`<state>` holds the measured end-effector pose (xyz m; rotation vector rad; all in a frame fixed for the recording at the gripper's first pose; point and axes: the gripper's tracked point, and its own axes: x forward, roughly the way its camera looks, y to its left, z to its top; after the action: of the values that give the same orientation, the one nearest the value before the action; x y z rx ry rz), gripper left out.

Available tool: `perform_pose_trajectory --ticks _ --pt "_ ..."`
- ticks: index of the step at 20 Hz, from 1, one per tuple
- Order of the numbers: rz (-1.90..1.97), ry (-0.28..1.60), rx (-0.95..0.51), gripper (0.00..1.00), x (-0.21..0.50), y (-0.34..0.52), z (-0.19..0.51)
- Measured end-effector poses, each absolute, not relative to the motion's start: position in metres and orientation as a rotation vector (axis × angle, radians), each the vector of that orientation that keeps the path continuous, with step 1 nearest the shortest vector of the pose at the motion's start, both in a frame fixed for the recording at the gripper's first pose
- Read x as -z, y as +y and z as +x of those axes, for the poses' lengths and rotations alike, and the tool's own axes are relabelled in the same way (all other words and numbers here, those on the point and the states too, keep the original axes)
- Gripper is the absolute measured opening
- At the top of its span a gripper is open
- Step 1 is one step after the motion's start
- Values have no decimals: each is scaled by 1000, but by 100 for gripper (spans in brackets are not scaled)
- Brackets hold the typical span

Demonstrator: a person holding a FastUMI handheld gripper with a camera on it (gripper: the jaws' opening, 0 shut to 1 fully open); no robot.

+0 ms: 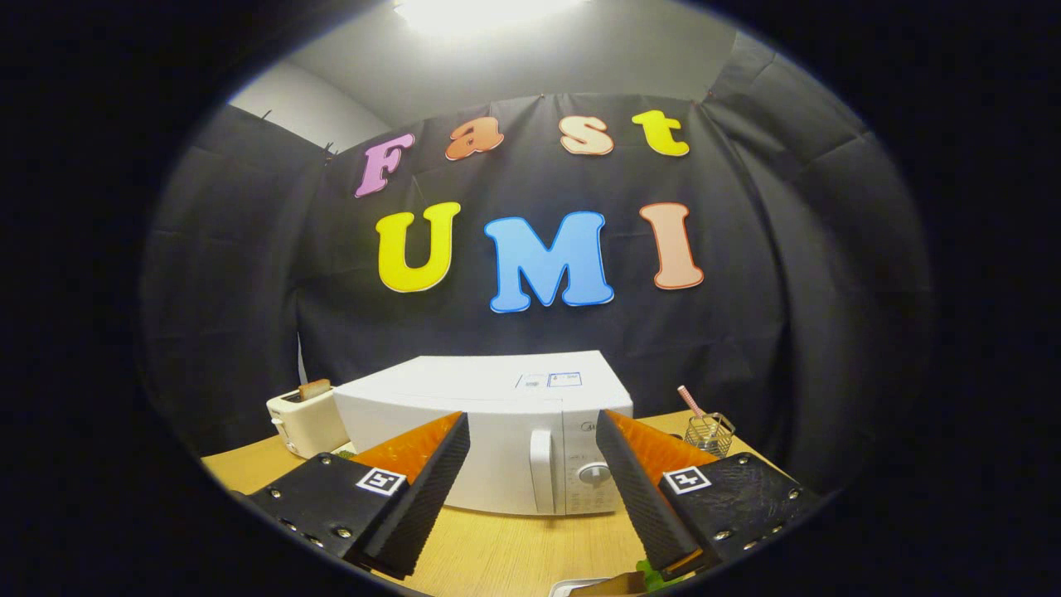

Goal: Open the microwave, put the food inside, and close the microwave door.

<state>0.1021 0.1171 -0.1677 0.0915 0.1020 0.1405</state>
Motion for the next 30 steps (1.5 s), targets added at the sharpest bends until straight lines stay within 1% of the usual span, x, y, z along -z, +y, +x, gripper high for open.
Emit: perform_pose_trajectory --ticks 4,12,13,14,15,19,21,22,23,25,27,28,29,30 --pt "89 149 -117 97 210 129 133" --pt "14 185 -31 96 252 129 177" --pt "19 196 -1 89 256 123 181" --pt "30 194 -10 77 261 123 185" --pt "41 187 -35 77 261 129 188" --pt "33 170 -29 78 268 128 197" --pt "34 182 -29 45 272 130 198" --pt "36 186 -24 35 275 130 199" --pt "35 196 -20 32 279 130 200" --pt "74 197 1 32 282 130 200" --pt "101 206 47 13 282 129 199" --pt "92 204 67 13 281 130 195" --pt "83 200 70 6 281 130 197" --pt "90 200 62 6 281 131 195"
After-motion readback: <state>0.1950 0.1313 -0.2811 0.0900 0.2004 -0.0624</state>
